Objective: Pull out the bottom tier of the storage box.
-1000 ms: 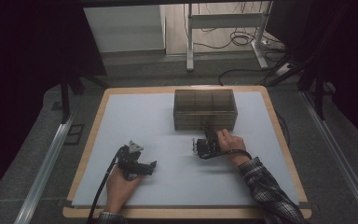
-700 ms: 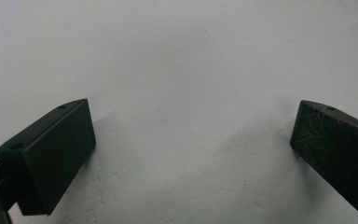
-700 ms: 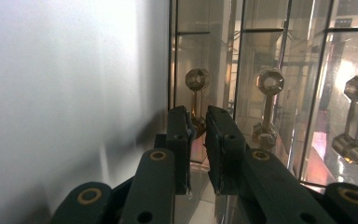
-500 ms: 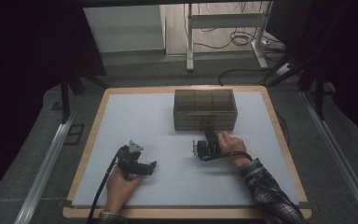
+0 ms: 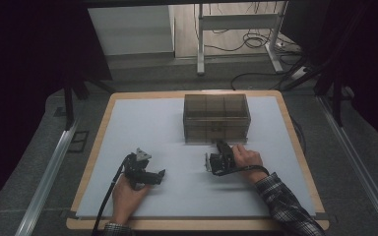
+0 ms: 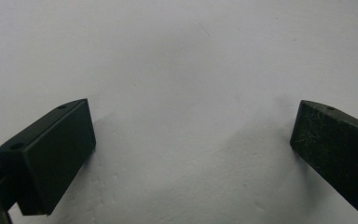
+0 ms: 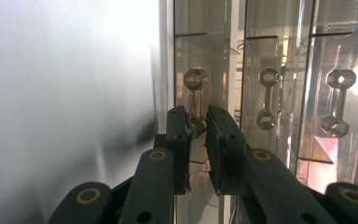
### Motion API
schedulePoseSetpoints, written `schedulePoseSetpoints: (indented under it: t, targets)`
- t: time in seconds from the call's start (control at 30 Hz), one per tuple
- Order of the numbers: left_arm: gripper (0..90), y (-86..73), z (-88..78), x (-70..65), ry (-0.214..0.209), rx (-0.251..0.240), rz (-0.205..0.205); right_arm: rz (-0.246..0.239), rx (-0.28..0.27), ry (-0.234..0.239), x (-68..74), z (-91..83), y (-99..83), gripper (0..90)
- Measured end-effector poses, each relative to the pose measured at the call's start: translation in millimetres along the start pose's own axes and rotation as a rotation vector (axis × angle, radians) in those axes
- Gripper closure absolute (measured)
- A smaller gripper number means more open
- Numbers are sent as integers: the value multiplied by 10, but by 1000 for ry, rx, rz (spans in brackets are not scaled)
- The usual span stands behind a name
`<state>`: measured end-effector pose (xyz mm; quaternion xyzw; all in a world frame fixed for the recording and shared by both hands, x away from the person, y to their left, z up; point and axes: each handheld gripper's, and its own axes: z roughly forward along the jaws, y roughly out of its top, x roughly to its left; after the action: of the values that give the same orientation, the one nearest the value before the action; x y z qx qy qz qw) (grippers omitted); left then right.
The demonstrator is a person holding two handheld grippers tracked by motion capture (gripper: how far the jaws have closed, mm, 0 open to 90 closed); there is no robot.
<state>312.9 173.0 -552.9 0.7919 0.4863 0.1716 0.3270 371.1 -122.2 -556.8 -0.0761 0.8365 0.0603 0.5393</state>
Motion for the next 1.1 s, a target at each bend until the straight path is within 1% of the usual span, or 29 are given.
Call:
schedulePoseSetpoints:
  t: [0.03, 0.07, 0.1, 0.13, 0.17, 0.2, 0.3, 0.33, 0.37, 0.4, 0.43, 0.47, 0.5, 0.53, 0.57, 0.6, 0.63, 0.67, 0.7, 0.73, 0.77, 0.8, 0.83, 0.87, 0.9, 0.93, 0.97, 1.1]
  targets:
    - [0, 0, 0, 0, 0, 0, 0, -2, 9, -9, 7, -23, 2, 797]
    - [0, 0, 0, 0, 0, 0, 0, 6, -12, -10, 1, -79, -3, 889]
    - [0, 0, 0, 0, 0, 0, 0, 6, -12, -10, 1, -79, -3, 889]
    - [0, 0, 0, 0, 0, 0, 0, 22, -23, -1, -25, -117, 0, 884]
    - [0, 0, 0, 0, 0, 0, 0, 21, -24, -13, -24, -123, 1, 876]
    - [0, 0, 0, 0, 0, 0, 0, 19, -19, -1, -29, -123, 1, 864]
    - [0, 0, 0, 0, 0, 0, 0, 20, -14, -4, -20, -110, -8, 844]
    - [0, 0, 0, 0, 0, 0, 0, 22, -1, 2, -17, -106, -18, 828]
    - [0, 0, 0, 0, 0, 0, 0, 35, -18, 9, -16, -96, -28, 823]
    - [0, 0, 0, 0, 0, 0, 0, 40, -12, 17, -22, -107, -30, 817]
    - [0, 0, 0, 0, 0, 0, 0, 62, -27, 25, -29, -106, -35, 808]
    - [0, 0, 0, 0, 0, 0, 0, 80, -50, 86, -51, -96, -45, 797]
    - [0, 0, 0, 0, 0, 0, 0, 83, -40, 46, -50, -113, -45, 787]
    - [0, 0, 0, 0, 0, 0, 0, 90, -40, 50, -59, -116, -49, 780]
    - [0, 0, 0, 0, 0, 0, 0, 100, -38, 63, -78, -123, -56, 772]
    - [0, 0, 0, 0, 0, 0, 0, 111, -46, 78, -96, -126, -65, 768]
    - [0, 0, 0, 0, 0, 0, 0, 111, -46, 78, -96, -126, -65, 768]
    - [0, 0, 0, 0, 0, 0, 0, 136, -54, 99, -132, -133, -84, 760]
    - [0, 0, 0, 0, 0, 0, 0, 136, -54, 99, -132, -133, -84, 760]
    - [0, 0, 0, 0, 0, 0, 0, 155, -68, 126, -177, -142, -106, 751]
    - [0, 0, 0, 0, 0, 0, 0, 155, -68, 126, -177, -142, -106, 751]
    - [0, 0, 0, 0, 0, 0, 0, 180, -81, 153, -224, -145, -127, 740]
    - [0, 0, 0, 0, 0, 0, 0, 180, -81, 153, -224, -145, -127, 740]
    - [0, 0, 0, 0, 0, 0, 0, 222, -98, 195, -281, -149, -150, 731]
    - [0, 0, 0, 0, 0, 0, 0, 222, -98, 195, -281, -149, -150, 731]
    - [0, 0, 0, 0, 0, 0, -1, 254, -116, 230, -329, -153, -172, 721]
    - [0, 0, 0, 0, 0, 0, 0, 258, -120, 242, -350, -152, -182, 719]
    - [0, 0, 0, 0, 0, 0, 0, 310, -153, 309, -434, -143, -233, 705]
